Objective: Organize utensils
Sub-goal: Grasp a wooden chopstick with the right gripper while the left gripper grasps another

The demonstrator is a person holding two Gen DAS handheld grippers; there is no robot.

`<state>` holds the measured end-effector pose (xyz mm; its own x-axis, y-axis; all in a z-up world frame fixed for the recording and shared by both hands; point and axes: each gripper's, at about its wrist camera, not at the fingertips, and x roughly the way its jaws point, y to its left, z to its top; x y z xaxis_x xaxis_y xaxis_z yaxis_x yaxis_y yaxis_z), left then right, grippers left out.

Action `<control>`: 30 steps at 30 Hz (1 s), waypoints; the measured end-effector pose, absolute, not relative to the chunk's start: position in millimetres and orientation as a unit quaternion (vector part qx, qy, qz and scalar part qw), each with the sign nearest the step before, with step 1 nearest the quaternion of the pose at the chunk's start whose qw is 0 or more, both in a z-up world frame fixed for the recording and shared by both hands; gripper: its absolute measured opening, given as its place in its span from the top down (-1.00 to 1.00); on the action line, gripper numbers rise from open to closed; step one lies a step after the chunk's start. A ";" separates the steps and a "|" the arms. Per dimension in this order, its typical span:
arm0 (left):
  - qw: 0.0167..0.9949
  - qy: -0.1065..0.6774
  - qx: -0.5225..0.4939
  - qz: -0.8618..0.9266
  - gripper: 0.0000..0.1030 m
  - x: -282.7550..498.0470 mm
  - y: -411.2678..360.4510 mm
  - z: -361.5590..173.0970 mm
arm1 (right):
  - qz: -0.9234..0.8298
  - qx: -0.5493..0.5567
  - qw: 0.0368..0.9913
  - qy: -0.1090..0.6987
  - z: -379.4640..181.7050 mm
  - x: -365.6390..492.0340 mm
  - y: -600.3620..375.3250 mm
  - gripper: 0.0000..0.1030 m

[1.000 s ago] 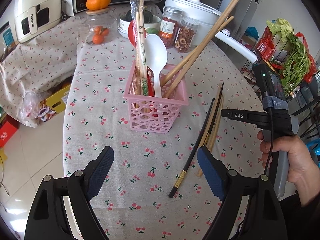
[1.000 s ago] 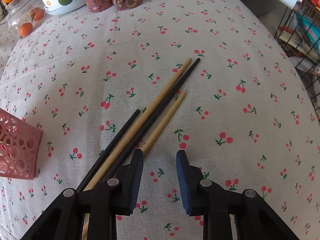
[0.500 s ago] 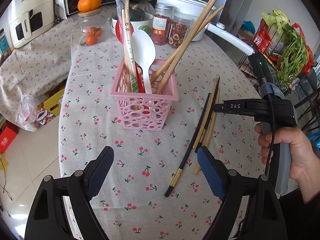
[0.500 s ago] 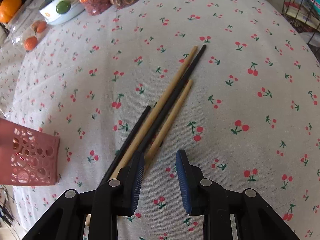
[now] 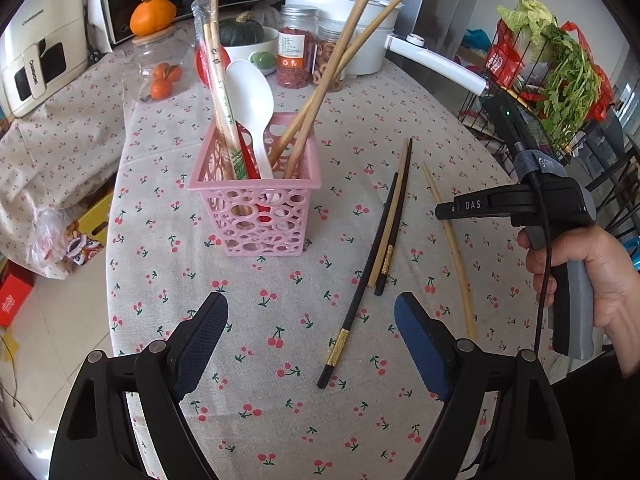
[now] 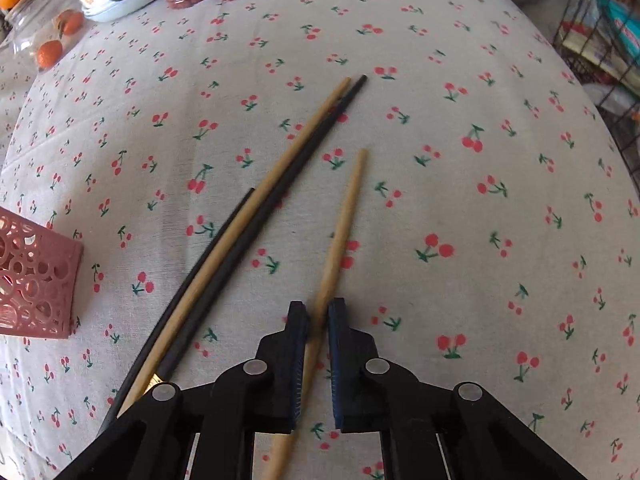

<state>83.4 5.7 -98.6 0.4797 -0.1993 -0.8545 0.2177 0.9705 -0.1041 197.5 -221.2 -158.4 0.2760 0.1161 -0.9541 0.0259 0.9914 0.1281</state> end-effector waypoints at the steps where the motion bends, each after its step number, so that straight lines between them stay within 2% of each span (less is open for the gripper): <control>1: 0.860 0.494 0.018 -0.126 -0.69 82.1 0.7 -98.4 | 0.024 0.069 0.795 0.602 -157.6 195.2 -229.9 0.94; 7: 0.854 0.491 0.052 -0.167 -0.64 75.8 -41.3 -102.0 | 0.014 0.128 0.797 0.590 -146.9 179.1 -280.2 0.94; 10: 0.844 0.496 0.074 -0.191 -0.23 84.0 -72.8 -108.9 | 0.022 0.147 0.803 0.577 -134.9 170.9 -297.1 0.94; 11: 0.841 0.499 0.081 -0.193 0.04 88.9 -82.9 -112.6 | 0.024 0.152 0.805 0.573 -131.4 169.3 -301.5 0.94; 12: 0.838 0.504 0.084 -0.192 0.24 95.1 -91.8 -116.2 | 0.026 0.156 0.806 0.571 -129.2 167.4 -305.0 0.93; 15: 0.833 0.520 0.062 -0.182 0.50 124.9 -109.2 -127.1 | 0.037 0.164 0.806 0.567 -123.2 163.0 -309.4 0.93; 18: 0.834 0.528 0.039 -0.156 0.62 163.8 -122.3 -136.1 | 0.045 0.168 0.808 0.562 -118.7 161.5 -317.3 0.93; 30: 0.823 0.551 0.032 -0.132 0.75 264.8 -149.5 -164.4 | 0.079 0.201 0.806 0.550 -108.3 168.2 -327.2 0.93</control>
<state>264.8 -149.5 -164.4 0.3579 -0.1825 -0.9157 0.2530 0.9630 -0.0930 168.2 -327.2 -108.3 0.3816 0.3495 -0.8557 0.0939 0.9063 0.4120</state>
